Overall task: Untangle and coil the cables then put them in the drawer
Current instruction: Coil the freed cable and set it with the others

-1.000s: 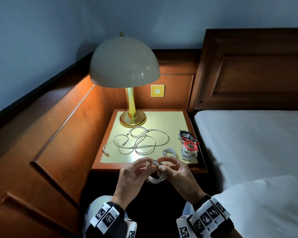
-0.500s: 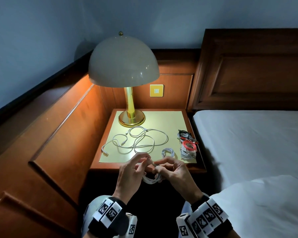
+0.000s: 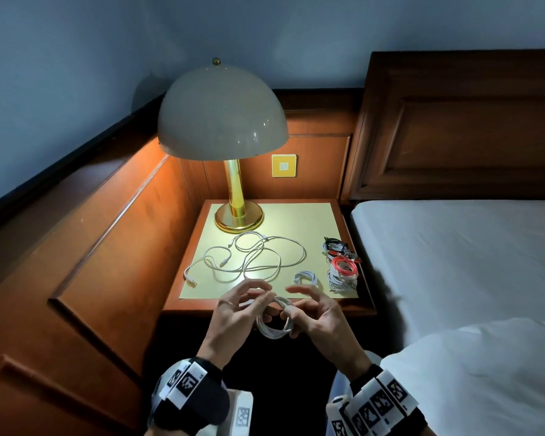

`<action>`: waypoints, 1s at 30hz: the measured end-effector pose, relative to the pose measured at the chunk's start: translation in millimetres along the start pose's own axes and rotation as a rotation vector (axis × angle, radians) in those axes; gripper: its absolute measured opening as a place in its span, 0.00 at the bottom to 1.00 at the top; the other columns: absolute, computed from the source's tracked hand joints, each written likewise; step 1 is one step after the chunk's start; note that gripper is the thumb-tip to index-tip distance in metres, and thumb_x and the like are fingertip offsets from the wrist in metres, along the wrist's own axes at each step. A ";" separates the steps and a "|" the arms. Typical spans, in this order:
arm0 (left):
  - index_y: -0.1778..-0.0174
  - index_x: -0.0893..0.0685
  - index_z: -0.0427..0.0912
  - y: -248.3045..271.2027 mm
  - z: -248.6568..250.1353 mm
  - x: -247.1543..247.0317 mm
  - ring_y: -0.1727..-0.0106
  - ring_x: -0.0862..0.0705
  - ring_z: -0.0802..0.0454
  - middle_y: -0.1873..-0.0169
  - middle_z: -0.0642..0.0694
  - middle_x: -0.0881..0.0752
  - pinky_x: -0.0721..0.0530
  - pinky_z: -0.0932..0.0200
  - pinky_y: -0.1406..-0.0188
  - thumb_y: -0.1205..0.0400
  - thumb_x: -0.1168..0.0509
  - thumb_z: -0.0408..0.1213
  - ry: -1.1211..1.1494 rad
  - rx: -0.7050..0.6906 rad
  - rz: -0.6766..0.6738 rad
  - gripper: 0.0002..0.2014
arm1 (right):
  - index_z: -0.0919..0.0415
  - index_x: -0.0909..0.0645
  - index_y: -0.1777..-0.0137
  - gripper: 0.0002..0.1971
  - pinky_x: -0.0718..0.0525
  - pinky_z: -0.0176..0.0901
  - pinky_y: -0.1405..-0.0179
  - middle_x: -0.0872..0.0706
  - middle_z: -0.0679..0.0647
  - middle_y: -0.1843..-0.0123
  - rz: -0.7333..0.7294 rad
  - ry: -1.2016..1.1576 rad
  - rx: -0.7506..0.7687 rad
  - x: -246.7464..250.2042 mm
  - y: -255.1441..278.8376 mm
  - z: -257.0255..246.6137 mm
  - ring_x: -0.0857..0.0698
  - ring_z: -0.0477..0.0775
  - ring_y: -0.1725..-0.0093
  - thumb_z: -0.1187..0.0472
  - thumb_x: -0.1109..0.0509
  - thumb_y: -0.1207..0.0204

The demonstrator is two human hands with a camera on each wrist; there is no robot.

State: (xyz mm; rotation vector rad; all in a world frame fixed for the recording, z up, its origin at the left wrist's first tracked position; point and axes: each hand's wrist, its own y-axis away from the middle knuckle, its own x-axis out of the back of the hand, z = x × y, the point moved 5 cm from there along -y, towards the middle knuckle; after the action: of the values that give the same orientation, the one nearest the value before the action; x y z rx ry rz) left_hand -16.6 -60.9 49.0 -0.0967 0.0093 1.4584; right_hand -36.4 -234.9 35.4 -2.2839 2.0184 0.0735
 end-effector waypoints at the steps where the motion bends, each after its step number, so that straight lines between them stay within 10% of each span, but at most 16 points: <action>1: 0.46 0.12 0.38 -0.3 -0.1 -0.4 0.55 0.08 0.44 0.56 0.38 0.08 0.13 0.55 0.52 0.19 0.27 0.30 0.002 0.008 -0.021 0.07 | 0.57 0.16 0.37 0.13 0.11 0.49 0.61 0.09 0.62 0.57 0.011 0.001 -0.006 1.7 0.2 1.8 0.14 0.57 0.65 0.68 0.27 0.19; 8: 0.39 0.10 0.43 3.5 -13.2 -4.1 0.42 0.10 0.38 0.46 0.37 0.09 0.14 0.40 0.36 0.16 0.29 0.32 0.002 0.048 -0.048 0.10 | 0.57 0.15 0.34 0.15 0.09 0.51 0.54 0.08 0.60 0.46 -0.044 -0.030 -0.064 0.4 4.9 8.6 0.09 0.54 0.48 0.62 0.26 0.21; 18: 0.26 0.20 0.51 12.7 -24.6 1.4 0.31 0.15 0.50 0.33 0.50 0.13 0.21 0.44 0.24 0.28 0.21 0.33 -0.167 0.114 -0.257 0.33 | 0.54 0.14 0.34 0.18 0.12 0.51 0.38 0.08 0.57 0.42 0.013 0.036 -0.066 20.0 -1.4 14.0 0.09 0.57 0.42 0.69 0.27 0.21; 24: 0.25 0.22 0.59 10.7 -42.2 9.1 0.30 0.16 0.54 0.33 0.57 0.14 0.21 0.42 0.26 0.31 0.17 0.49 -0.408 0.034 -0.218 0.37 | 0.47 0.19 0.28 0.29 0.18 0.43 0.31 0.11 0.46 0.35 -0.067 0.290 -0.070 21.7 -1.3 21.7 0.12 0.46 0.37 0.56 0.19 0.31; 30: 0.32 0.15 0.53 6.2 -43.7 -2.4 0.41 0.10 0.55 0.41 0.56 0.09 0.13 0.47 0.35 0.30 0.18 0.34 -0.431 -0.033 -0.184 0.29 | 0.53 0.21 0.26 0.34 0.19 0.32 0.34 0.14 0.41 0.36 -0.078 0.610 0.013 22.8 -1.2 24.6 0.15 0.37 0.39 0.58 0.20 0.35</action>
State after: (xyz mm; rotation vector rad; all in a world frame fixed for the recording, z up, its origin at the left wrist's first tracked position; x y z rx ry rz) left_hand -20.7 -65.7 5.2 0.1870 -0.3667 1.2709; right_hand -31.8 -254.8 8.8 -2.5929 2.1419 -0.7219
